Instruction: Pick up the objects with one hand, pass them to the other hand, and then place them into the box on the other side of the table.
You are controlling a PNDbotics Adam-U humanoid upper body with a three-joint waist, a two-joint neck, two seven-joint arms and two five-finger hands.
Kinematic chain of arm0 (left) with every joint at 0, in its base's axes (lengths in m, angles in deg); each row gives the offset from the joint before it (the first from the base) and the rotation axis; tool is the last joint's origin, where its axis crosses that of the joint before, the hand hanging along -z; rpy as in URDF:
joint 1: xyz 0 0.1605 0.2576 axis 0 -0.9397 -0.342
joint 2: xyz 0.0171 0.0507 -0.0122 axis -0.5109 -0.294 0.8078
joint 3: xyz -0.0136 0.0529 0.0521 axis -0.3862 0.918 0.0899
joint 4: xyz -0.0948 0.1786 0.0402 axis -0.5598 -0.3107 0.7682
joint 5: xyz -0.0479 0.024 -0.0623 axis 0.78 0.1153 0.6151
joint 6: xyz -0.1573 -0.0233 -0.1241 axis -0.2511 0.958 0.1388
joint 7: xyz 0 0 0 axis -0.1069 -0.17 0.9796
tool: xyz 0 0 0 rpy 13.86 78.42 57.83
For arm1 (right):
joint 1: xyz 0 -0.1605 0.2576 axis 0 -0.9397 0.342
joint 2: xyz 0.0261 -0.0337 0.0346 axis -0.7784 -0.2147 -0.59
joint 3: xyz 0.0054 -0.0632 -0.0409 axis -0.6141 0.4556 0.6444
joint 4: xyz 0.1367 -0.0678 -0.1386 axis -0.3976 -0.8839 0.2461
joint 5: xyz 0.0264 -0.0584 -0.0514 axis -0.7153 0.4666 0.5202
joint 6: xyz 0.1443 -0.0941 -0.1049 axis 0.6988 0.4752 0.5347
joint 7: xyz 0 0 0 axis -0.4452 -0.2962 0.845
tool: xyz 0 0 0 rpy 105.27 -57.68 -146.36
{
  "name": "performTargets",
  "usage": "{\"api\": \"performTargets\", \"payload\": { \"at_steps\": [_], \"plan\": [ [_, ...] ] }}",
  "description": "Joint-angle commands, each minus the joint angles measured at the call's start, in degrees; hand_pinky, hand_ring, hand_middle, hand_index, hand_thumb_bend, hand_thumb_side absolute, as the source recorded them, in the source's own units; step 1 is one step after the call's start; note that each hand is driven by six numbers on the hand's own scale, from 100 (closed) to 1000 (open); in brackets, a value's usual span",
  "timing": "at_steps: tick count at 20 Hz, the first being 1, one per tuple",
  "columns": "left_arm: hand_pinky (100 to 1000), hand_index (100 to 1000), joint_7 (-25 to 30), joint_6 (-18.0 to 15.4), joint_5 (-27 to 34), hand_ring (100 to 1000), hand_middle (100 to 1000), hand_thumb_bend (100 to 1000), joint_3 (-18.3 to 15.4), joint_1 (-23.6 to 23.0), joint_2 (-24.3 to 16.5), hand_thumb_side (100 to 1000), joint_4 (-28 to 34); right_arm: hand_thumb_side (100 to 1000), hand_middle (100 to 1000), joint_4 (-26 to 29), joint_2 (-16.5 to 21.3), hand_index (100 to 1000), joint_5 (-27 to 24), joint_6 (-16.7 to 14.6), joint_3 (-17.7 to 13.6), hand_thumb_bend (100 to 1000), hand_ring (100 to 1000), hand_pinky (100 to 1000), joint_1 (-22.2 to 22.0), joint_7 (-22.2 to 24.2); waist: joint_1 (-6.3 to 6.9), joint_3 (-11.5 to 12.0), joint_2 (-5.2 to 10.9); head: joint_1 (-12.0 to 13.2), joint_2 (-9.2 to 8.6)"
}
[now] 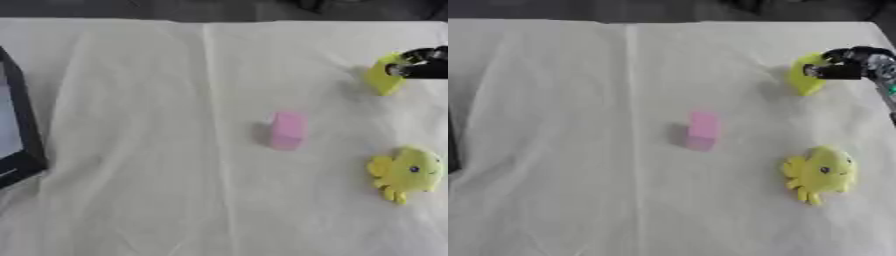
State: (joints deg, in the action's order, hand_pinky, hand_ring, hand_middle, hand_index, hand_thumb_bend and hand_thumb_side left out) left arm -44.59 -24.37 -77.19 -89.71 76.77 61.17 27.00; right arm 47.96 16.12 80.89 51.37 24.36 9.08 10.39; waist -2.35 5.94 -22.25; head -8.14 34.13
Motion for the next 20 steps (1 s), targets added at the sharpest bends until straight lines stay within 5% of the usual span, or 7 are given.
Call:
{"api": "performTargets", "payload": {
  "at_steps": [1, 20],
  "plan": [
    [858, 797, -0.1, 0.0, 0.0, 770, 761, 137, -0.3, 0.1, -0.5, 866, 1.2, 697, 938, 0.7, 1.6, 1000, 1.0, -0.1, -0.1, 207, 921, 952, 0.4, -0.3, 0.06, 0.1, 0.89, -0.1, -0.58],
    [860, 795, 0.2, 0.2, 0.1, 770, 760, 136, -0.2, 0.1, -0.1, 866, 1.2, 554, 841, 1.3, -0.6, 910, 0.0, -0.2, 0.9, 175, 817, 907, 0.0, -3.6, 0.04, 0.4, 0.59, -0.4, -0.69]
  ]
}}
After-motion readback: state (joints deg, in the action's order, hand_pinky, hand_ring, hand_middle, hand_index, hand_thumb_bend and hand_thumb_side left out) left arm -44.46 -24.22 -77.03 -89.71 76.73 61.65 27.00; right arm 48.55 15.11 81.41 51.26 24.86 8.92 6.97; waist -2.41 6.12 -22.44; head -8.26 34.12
